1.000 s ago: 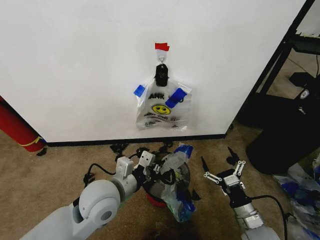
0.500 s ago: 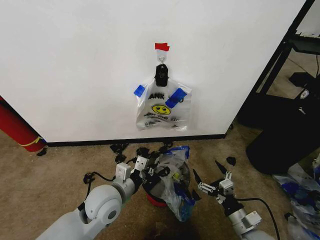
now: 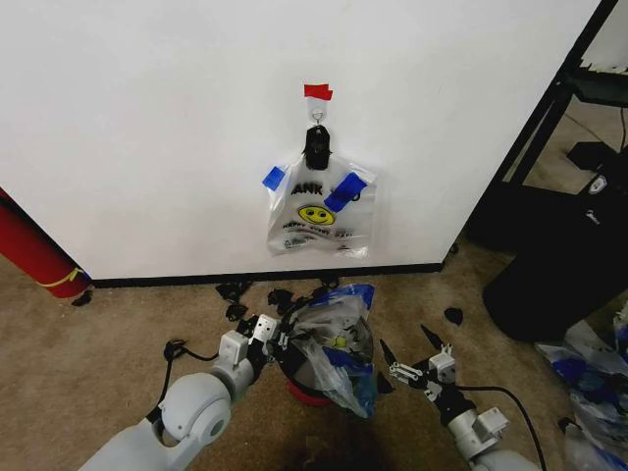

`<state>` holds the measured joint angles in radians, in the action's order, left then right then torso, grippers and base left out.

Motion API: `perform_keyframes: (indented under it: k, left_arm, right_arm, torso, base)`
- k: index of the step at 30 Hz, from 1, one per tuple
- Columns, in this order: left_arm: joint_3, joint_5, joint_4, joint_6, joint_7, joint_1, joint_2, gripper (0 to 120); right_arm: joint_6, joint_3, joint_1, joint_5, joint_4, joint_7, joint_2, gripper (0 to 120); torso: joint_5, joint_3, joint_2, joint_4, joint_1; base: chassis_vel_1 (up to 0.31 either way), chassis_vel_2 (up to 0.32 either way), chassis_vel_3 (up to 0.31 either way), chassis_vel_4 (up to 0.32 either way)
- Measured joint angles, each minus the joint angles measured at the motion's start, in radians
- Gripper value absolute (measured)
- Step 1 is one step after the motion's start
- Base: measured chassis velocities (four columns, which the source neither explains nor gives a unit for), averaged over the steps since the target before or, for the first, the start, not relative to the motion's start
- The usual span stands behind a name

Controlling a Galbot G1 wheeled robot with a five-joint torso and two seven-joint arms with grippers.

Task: Pick up the garbage bag from the wall and place it over the trash bin.

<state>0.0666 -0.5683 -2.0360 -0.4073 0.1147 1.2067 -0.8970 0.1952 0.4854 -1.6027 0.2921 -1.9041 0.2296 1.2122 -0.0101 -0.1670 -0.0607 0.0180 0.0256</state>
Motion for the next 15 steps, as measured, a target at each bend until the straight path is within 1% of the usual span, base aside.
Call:
perform_keyframes:
  k: [4, 6, 7, 8, 11, 12, 13, 15]
  left_arm:
    - [-0.002, 0.013, 0.018, 0.021, -0.023, -0.005, 0.002, 0]
    - [-0.009, 0.017, 0.026, 0.026, -0.028, -0.012, -0.002, 0]
    - [-0.009, 0.017, 0.026, 0.026, -0.028, -0.012, -0.002, 0]
    - [-0.012, 0.019, 0.03, 0.028, -0.029, -0.016, -0.004, 0]
    - [-0.036, 0.021, 0.048, 0.033, -0.034, -0.043, -0.006, 0]
    - [-0.043, 0.021, 0.051, 0.034, -0.034, -0.052, -0.006, 0]
    - [-0.043, 0.021, 0.051, 0.034, -0.034, -0.052, -0.006, 0]
    - [-0.061, 0.02, 0.056, 0.035, -0.035, -0.072, -0.006, 0]
  right_arm:
    - [-0.046, -0.029, 0.016, 0.08, 0.001, 0.001, -0.025, 100]
    - [-0.087, -0.047, 0.025, 0.131, -0.001, 0.005, -0.042, 100]
    - [-0.087, -0.047, 0.025, 0.131, -0.001, 0.005, -0.042, 100]
    - [-0.112, -0.054, 0.029, 0.154, -0.005, 0.009, -0.049, 100]
    - [-0.232, -0.068, 0.049, 0.236, -0.024, 0.029, -0.08, 100]
    - [-0.259, -0.069, 0.052, 0.251, -0.029, 0.029, -0.086, 100]
    - [-0.259, -0.069, 0.052, 0.251, -0.029, 0.029, -0.086, 100]
    - [-0.324, -0.073, 0.066, 0.285, -0.038, 0.023, -0.099, 100]
  torso:
    - [0.0, 0.0, 0.0, 0.0001, 0.0]
    - [0.0, 0.0, 0.0, 0.0001, 0.0]
    - [0.0, 0.0, 0.0, 0.0001, 0.0]
    - [0.0, 0.0, 0.0, 0.0001, 0.0]
    - [0.0, 0.0, 0.0, 0.0, 0.0]
    - [0.0, 0.0, 0.0, 0.0001, 0.0]
    - [0.0, 0.0, 0.0, 0.0001, 0.0]
    - [0.0, 0.0, 0.0, 0.0002, 0.0]
  base:
    - [0.0, 0.0, 0.0, 0.0]
    - [0.0, 0.0, 0.0, 0.0]
    - [0.0, 0.0, 0.0, 0.0]
    - [0.0, 0.0, 0.0, 0.0]
    - [0.0, 0.0, 0.0, 0.0]
    - [0.0, 0.0, 0.0, 0.0]
    - [0.0, 0.0, 0.0, 0.0]
    - [0.0, 0.0, 0.0, 0.0]
